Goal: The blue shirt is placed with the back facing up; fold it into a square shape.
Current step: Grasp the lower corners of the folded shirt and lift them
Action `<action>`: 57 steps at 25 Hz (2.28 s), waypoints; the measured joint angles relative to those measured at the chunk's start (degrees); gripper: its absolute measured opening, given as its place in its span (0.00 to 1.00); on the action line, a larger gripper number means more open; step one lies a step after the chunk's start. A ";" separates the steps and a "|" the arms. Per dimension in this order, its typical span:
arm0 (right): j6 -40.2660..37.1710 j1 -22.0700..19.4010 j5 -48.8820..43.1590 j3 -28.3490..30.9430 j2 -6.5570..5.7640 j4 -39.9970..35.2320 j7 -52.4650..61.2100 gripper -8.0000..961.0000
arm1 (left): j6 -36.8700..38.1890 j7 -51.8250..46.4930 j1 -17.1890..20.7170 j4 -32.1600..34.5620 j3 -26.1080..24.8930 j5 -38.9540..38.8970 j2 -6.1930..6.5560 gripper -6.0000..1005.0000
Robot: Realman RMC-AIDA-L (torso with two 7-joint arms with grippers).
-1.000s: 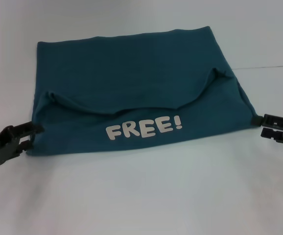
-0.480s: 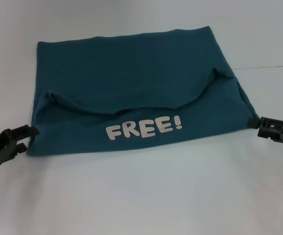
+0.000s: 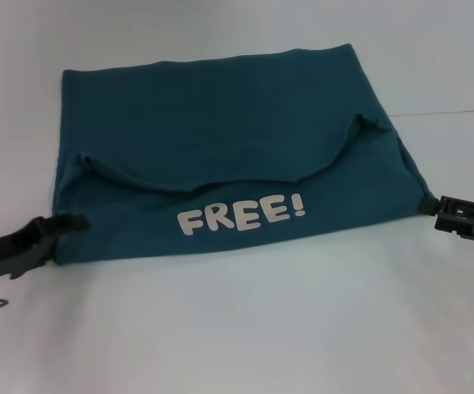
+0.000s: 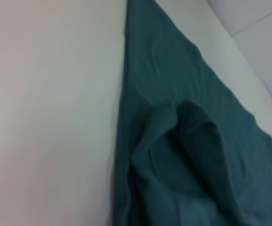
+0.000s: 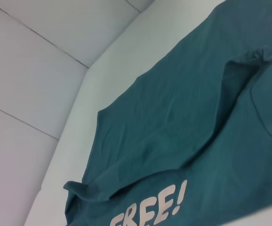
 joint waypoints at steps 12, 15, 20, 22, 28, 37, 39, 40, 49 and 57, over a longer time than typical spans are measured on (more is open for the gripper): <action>-1.71 -0.35 -0.01 2.72 0.00 0.00 -0.11 0.83 | -0.26 -1.64 0.21 1.20 1.64 0.05 -0.19 0.66; -1.94 -0.36 -0.01 2.89 0.00 0.00 -0.12 0.83 | -0.06 -1.61 0.22 1.26 1.70 0.23 -0.15 0.62; -2.05 -0.22 -0.12 2.86 0.00 0.00 -0.12 0.83 | -0.13 -1.61 -0.05 1.31 1.71 1.45 -0.11 0.40; -2.07 -0.04 -0.29 2.73 -0.01 0.00 -0.11 0.83 | -0.26 -1.60 -0.05 1.31 1.70 1.50 -0.11 0.31; -2.07 0.41 -0.88 1.72 -0.61 -0.02 0.32 0.83 | 0.45 -1.57 -0.23 1.36 1.65 1.59 0.30 0.08; 2.14 6.20 -10.96 -0.05 -5.97 -0.54 11.48 0.83 | 2.97 -2.03 -2.05 1.93 1.39 3.00 1.36 0.01; 4.95 8.11 -14.64 -0.07 -6.60 -0.63 13.61 0.83 | 2.99 -2.06 -2.09 1.98 1.47 3.00 1.36 0.01; 6.08 9.07 -16.29 -0.10 -6.74 -0.64 14.51 0.83 | 3.00 -2.03 -2.13 1.98 1.49 3.00 1.36 0.01; 15.14 15.14 -22.34 -2.83 -5.89 0.32 22.20 0.83 | 3.02 -2.02 -2.83 2.06 1.37 2.87 1.36 0.02; 22.67 17.62 -23.90 -8.25 -2.80 0.93 20.74 0.83 | 3.01 -2.03 -3.04 2.07 1.43 2.94 1.35 0.02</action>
